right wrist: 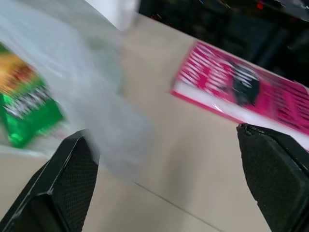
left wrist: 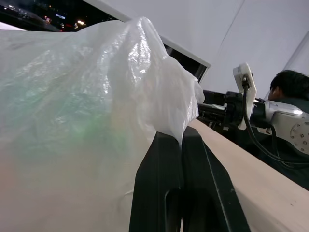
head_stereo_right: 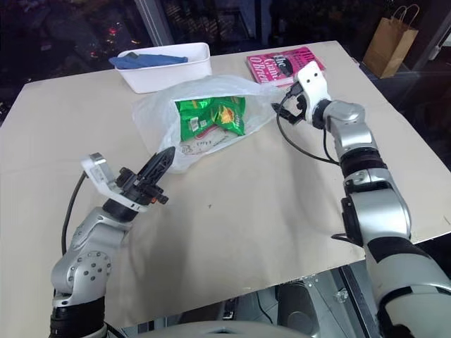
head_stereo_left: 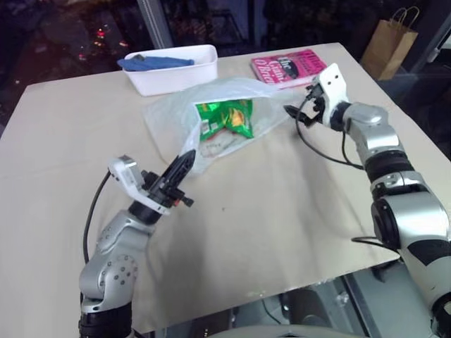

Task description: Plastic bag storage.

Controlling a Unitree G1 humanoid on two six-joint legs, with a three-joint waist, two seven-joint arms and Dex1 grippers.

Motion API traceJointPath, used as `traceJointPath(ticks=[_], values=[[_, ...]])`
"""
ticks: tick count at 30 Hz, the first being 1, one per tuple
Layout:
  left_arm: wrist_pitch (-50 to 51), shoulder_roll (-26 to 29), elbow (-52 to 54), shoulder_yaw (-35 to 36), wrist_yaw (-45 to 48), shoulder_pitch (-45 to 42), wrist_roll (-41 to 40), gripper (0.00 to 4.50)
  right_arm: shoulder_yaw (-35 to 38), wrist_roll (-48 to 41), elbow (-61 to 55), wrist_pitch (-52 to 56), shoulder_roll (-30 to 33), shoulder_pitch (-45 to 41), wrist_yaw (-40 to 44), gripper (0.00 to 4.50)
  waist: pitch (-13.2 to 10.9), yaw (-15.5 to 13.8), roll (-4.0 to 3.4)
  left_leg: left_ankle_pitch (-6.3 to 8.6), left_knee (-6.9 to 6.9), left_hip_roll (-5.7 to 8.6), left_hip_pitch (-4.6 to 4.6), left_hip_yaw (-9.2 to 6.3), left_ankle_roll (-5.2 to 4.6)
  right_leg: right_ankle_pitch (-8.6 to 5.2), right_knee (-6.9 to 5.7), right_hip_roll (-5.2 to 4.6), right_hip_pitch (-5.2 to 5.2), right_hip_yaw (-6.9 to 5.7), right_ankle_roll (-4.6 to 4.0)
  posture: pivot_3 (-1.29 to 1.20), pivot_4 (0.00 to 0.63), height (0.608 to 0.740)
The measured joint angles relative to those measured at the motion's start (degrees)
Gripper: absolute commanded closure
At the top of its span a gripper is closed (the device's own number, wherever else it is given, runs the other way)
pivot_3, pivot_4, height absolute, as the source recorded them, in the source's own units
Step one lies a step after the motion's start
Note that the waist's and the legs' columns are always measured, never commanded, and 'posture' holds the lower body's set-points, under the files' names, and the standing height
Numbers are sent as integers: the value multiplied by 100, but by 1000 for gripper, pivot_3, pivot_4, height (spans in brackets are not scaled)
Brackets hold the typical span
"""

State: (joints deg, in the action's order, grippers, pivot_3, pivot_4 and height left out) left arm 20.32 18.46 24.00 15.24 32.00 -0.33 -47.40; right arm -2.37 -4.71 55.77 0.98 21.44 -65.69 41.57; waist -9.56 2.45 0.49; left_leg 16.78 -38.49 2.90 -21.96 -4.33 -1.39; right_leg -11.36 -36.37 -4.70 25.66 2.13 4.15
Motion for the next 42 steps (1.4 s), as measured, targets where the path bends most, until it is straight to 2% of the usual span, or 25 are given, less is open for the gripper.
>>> traceJointPath(ticks=[1, 2, 3, 6, 7, 10, 11, 18, 22, 24, 26, 29, 32, 35, 42], values=[[0, 1, 0, 0, 3, 9, 1, 4500, 34, -62, -7, 11, -16, 0, 163, 657, 0, -5, 0, 0, 0, 0, 0, 0, 0, 0, 1, 0, 0, 0, 0, 0, 150, 740], [0, 10, 0, 6, 3, 29, 1, 4500, 68, -100, -28, 14, -14, 0, 291, 1363, 0, -13, 0, 0, 0, 1, 0, -2, 0, 0, 1, -1, -1, -1, 0, 0, 150, 740], [0, 11, 0, 6, 3, 39, 1, 4500, 73, -110, -39, 14, -14, 0, 314, 1512, 0, -17, 0, 0, 0, 1, 0, -5, 0, 0, 1, 0, -2, -4, 0, 0, 150, 740], [0, 17, 0, 6, 4, 44, 6, 4500, 76, -114, -72, 22, 29, 44, 443, 2613, 0, -13, 0, 0, 0, 0, 1, -5, 0, 0, 0, 2, -2, -4, 0, 0, 150, 740], [-18, 82, -20, 13, 29, 24, 57, 4500, 98, -126, -139, 87, 89, 130, 535, 2760, 0, -14, 0, 0, 0, 0, 0, -5, 0, 0, 0, 2, -1, -5, 0, 0, 150, 740], [-64, 342, -240, 262, 81, -201, 108, 4500, 146, -317, -652, 631, 240, 337, 923, 4225, 0, -3, -1, 0, 0, -1, 1, -3, 0, 0, -1, 2, 0, -3, 0, 0, 150, 740], [-64, 402, -269, 273, 126, -230, 108, 4500, 188, -409, -889, 819, 263, 386, 1012, 4433, 0, 4, -1, 0, 0, -1, 2, -3, 0, 0, -1, 2, 0, -2, 0, 0, 150, 740], [-42, 431, -496, 263, 195, -441, 118, 4500, 457, -865, -1668, 1701, 232, 433, 1047, 4433, 0, -15, -1, 0, -1, 0, 1, -6, 0, 0, -3, 1, 0, -5, 0, 0, 150, 740], [172, 625, -548, 259, 31, -850, 112, 4500, 995, -1698, -2162, 2658, 117, 410, 1037, 4433, 0, -20, -1, 0, -3, 0, -2, -11, 0, 0, -4, -1, 0, -8, 0, 0, 150, 740], [399, 796, -726, 337, -203, -1453, -45, 4500, 1464, -2307, -2221, 3204, 46, 181, 912, 4433, -6, -38, -3, 0, -15, 1, -13, -24, 1, 0, -10, -1, 4, -21, 0, 0, 150, 740], [689, 974, -1082, 629, -539, -2465, -472, 4500, 2096, -2995, -2183, 3691, -9, -355, 611, 4433, -20, -45, -2, -1, -33, 3, -29, -44, 2, 1, -17, -2, 8, -42, -1, 0, 150, 740], [811, 1452, -1919, 879, -651, -3797, -611, 4500, 2727, -3596, -2014, 3821, 16, -1161, 261, 4433, -19, -43, -3, -1, -36, 20, -41, -61, 2, 1, -7, -2, 7, -63, -2, 0, 150, 740], [815, 1811, -2977, 969, -574, -4784, -547, 4500, 3029, -3843, -1795, 3803, 127, -1446, 114, 4433, -16, -28, 0, 0, -33, 36, -49, -69, 1, 1, -12, -13, 3, -76, -1, 0, 150, 740], [813, 2013, -3968, 950, -297, -5442, -396, 4500, 3031, -3825, -1543, 3745, 150, -1424, 78, 4433, -19, 22, 0, -1, -34, 48, -77, -71, -1, 1, -13, -22, 32, -80, 0, 0, 150, 740], [784, 2216, -4615, 818, 314, -5771, 76, 4500, 2899, -3796, -1648, 3752, 230, -1118, 123, 4433, -20, 198, -1, -1, -17, 45, -80, -66, 1, 1, -19, -29, 56, -83, 0, 0, 150, 740]])
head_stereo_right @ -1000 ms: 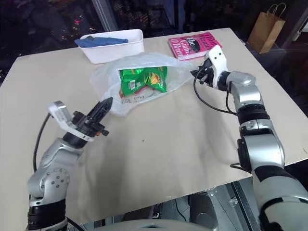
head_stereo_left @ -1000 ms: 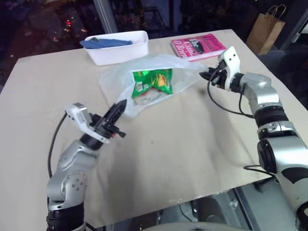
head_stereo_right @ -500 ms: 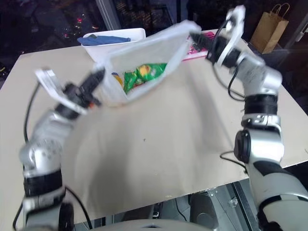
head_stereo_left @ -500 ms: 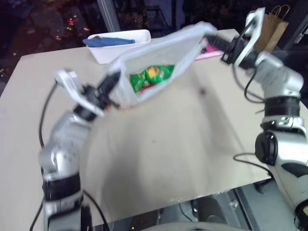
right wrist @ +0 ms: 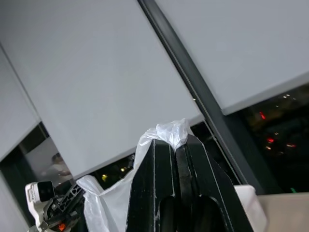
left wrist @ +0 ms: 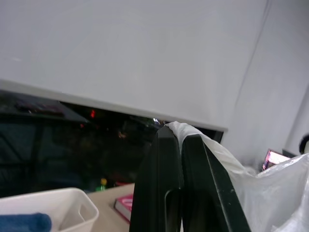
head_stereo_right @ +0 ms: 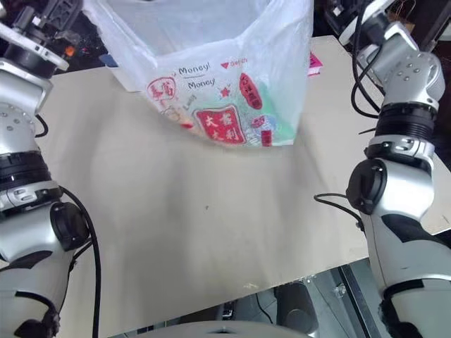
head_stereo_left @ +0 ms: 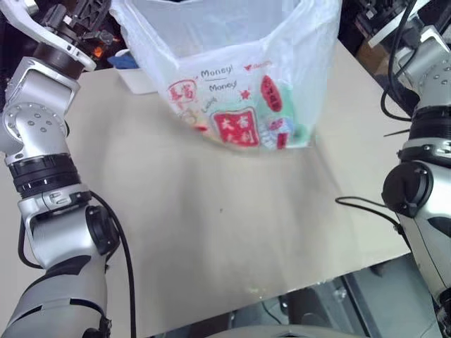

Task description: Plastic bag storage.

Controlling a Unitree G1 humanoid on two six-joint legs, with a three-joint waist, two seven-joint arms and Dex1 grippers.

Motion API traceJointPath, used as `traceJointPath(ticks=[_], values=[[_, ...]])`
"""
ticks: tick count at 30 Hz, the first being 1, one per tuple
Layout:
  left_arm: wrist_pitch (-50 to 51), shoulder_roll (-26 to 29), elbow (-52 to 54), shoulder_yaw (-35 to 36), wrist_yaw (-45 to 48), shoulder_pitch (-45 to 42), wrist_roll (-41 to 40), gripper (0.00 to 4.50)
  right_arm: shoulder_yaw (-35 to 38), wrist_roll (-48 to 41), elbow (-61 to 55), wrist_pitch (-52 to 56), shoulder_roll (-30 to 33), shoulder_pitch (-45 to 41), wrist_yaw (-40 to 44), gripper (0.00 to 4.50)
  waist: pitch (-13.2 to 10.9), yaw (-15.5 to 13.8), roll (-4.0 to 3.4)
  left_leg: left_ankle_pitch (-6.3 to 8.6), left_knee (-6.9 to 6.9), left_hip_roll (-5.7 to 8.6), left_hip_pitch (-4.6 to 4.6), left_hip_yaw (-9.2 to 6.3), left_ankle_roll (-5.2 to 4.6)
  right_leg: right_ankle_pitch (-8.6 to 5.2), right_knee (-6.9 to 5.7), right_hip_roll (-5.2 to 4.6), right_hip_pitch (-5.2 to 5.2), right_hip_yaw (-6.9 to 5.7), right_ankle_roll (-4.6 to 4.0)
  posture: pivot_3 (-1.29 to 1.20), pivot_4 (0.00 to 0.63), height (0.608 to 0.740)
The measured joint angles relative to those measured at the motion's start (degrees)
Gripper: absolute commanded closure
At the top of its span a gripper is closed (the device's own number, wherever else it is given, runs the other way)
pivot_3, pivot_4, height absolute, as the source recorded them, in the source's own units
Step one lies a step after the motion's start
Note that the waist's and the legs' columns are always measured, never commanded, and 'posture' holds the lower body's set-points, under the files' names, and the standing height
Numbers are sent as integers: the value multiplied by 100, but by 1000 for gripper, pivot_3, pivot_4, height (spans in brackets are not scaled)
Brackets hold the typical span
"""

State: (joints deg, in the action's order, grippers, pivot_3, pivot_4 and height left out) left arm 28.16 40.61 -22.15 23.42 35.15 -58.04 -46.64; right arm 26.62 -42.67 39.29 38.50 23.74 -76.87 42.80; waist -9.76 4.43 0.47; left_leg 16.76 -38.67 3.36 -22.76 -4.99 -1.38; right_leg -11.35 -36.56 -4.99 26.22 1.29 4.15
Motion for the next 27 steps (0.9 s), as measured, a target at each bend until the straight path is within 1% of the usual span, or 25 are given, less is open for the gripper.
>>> traceJointPath(ticks=[7, 9, 11, 12, 13, 14, 16, 18, 19, 20, 22, 23, 25, 27], values=[[-28, -7, -10, 57, 146, -190, 50, 4500, -35, -39, -119, 12, 5, 17, -66, 4433, 0, -17, 0, 0, -15, -5, 0, 0, 0, 0, -17, -4, 1, 3, 0, 0, 150, 740], [-27, -6, 6, 85, 205, -167, 50, 3966, -100, -37, -141, 58, 28, 24, -40, 4500, 0, -23, 0, 0, -20, -6, 0, 0, 0, 0, -20, -4, 1, 3, 0, 0, 150, 740], [-23, -3, 69, 138, 231, -92, 41, 3399, -187, -28, -236, 153, 86, 74, 17, 3939, 0, -28, 0, 0, -23, -7, 0, -1, 0, 0, -23, -4, 1, 4, 0, 0, 150, 740], [16, 11, 220, 211, 263, 88, 20, 3035, -291, -24, -367, 274, 159, 179, 104, 3745, 0, -28, 0, 0, -23, -8, 0, 0, 0, 0, -23, -4, 1, 5, 0, 0, 150, 740], [91, 52, 473, 254, 349, 375, -27, 2616, -417, -37, -570, 462, 269, 363, 268, 3324, 1, -29, 0, 0, -24, -11, 0, -1, 0, 0, -23, -4, 0, 6, 0, 0, 150, 740], [135, 55, 532, 279, 384, 489, -39, 2292, -436, -40, -606, 536, 319, 448, 334, 2954, 1, -34, 0, 0, -26, -11, 0, -1, 0, 0, -24, -4, 0, 6, 0, 0, 150, 740], [368, 128, 1025, 349, 452, 1088, -161, 1434, -696, -88, -1108, 893, 534, 925, 654, 2065, 1, -42, 0, 1, -32, -14, -4, -4, -2, 0, -24, -5, 0, 4, 0, 0, 150, 740], [752, 228, 1672, 521, 535, 1984, -398, 394, -965, -161, -1694, 1326, 822, 1573, 991, 975, 1, -41, 0, 2, -32, -15, -9, -5, -2, 0, -21, -5, 1, 5, 0, 0, 150, 740], [877, 269, 1881, 591, 578, 2272, -481, 25, -1022, -199, -1862, 1468, 926, 1772, 1087, 507, 1, -43, -1, 2, -35, -16, -9, -5, -2, 0, -24, -5, 1, 6, 0, 0, 150, 740], [1060, 349, 2263, 728, 619, 2745, -619, 0, -1081, -264, -2109, 1658, 1048, 2026, 1190, 56, 1, -39, -1, 2, -34, -17, -8, -4, -2, 0, -24, -5, 2, 7, 0, 0, 150, 740], [1441, 479, 3002, 1066, 716, 3654, -989, 0, -1094, -460, -2558, 1998, 1316, 2437, 1336, 56, 1, -53, -1, 2, -35, -20, -3, 1, -2, 0, -19, -4, 2, 14, 0, 0, 150, 740], [1756, 523, 3628, 1420, 785, 4444, -1361, 0, -1070, -642, -2896, 2228, 1523, 2777, 1436, 56, 1, -52, -1, 4, -34, -24, 3, 3, -4, 0, -15, -4, -1, 18, 0, 0, 150, 740], [2035, 503, 4232, 1764, 880, 5481, -1644, 0, -1011, -784, -3157, 2461, 1745, 3189, 1503, 56, 1, -91, -1, 4, -37, -27, 8, 9, -5, 0, -10, -3, -3, 22, -1, 0, 150, 740], [2175, 407, 4622, 2028, 928, 6385, -1713, 0, -1031, -821, -3398, 2587, 1970, 3671, 1594, 56, 1, -163, -1, 5, -43, -28, 24, 14, -6, 0, -18, -2, -17, 22, -1, 0, 150, 740]])
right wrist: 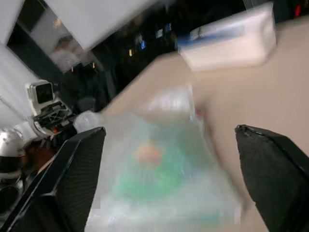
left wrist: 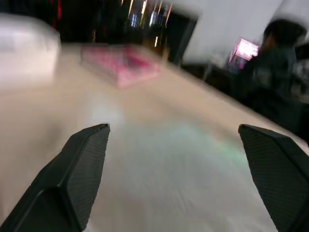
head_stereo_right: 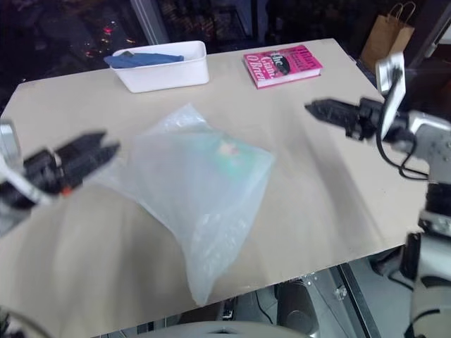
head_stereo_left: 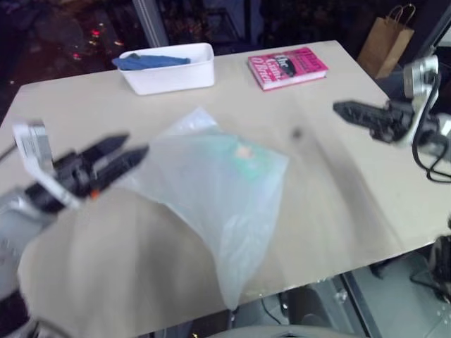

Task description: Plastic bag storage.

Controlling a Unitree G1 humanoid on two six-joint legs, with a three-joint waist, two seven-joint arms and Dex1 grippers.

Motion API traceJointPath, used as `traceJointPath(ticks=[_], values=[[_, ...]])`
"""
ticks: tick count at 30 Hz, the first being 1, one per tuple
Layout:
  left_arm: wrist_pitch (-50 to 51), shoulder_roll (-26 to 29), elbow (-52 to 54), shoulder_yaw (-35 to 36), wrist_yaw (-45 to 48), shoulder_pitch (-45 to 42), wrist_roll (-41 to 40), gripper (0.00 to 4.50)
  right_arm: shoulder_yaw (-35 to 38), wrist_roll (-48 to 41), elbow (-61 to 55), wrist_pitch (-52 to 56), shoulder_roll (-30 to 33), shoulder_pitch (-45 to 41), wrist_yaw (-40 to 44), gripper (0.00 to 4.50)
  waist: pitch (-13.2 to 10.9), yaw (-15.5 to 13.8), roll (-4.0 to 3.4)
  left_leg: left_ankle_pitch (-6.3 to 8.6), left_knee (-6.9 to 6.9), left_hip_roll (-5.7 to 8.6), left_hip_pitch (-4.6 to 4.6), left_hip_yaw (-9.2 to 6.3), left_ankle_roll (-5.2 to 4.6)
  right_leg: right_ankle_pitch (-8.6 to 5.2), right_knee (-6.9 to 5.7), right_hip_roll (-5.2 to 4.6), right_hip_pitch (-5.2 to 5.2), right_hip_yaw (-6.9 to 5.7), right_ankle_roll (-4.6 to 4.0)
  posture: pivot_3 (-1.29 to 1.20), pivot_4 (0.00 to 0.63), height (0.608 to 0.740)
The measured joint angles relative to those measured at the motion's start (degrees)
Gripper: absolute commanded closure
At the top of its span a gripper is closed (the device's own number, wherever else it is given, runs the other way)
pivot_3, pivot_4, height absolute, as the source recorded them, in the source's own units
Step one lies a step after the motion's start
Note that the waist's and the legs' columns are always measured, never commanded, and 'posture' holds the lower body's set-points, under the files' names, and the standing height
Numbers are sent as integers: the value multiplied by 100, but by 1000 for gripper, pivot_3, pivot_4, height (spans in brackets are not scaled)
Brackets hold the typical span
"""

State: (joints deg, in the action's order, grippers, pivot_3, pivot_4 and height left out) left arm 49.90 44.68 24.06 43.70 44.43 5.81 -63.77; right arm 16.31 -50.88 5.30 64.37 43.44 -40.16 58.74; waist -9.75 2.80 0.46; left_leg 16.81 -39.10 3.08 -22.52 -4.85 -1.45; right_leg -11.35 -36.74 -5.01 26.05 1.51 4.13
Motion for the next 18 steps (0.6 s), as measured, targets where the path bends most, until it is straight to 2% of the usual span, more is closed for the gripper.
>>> traceJointPath(ticks=[3, 5, 8, 12, 14, 18], values=[[-32, -342, 481, 416, 14, 1403, 140, 0, -340, 250, -578, -144, 289, 997, 95, 56, 1, -80, 0, 17, 1, -6, 63, 7, -28, -1, 2, 3, -70, -1, -2, 0, 150, 740], [-210, -499, 642, 430, 56, 2058, 492, 0, -555, 484, -808, -388, 324, 1440, 102, 56, 0, -99, 0, 18, -1, -6, 77, 10, -30, -1, 6, 4, -87, -2, -1, 0, 150, 740], [-1312, -1525, 1193, 228, 173, 3329, 1615, 0, -691, 1066, -1237, -1582, 191, 2543, 195, 56, 6, -139, 6, 23, -3, -12, 104, 19, -36, -1, 46, 8, -137, -4, 0, 0, 150, 740], [-2411, -2242, 1338, -57, 208, 3771, 2493, 0, -776, 1671, -1184, -2745, 158, 3083, 422, 56, 9, -222, -1, 25, -11, -15, 115, 24, -42, -1, 63, 11, -157, -4, -4, 0, 150, 740], [-3049, -2679, 1344, -385, 156, 3929, 2963, 0, -773, 2037, -924, -3607, 151, 3323, 551, 56, 9, -243, 3, 29, -11, -22, 172, 26, -47, -10, 91, 14, -230, -25, 9, 0, 150, 740], [-3960, -2941, 1174, -834, 155, 4062, 3695, 0, -701, 2174, -451, -4357, -17, 3538, 698, 56, 10, -228, 13, 33, -10, -25, 180, 13, -53, -17, 92, 15, -237, -19, 18, 0, 150, 740]])
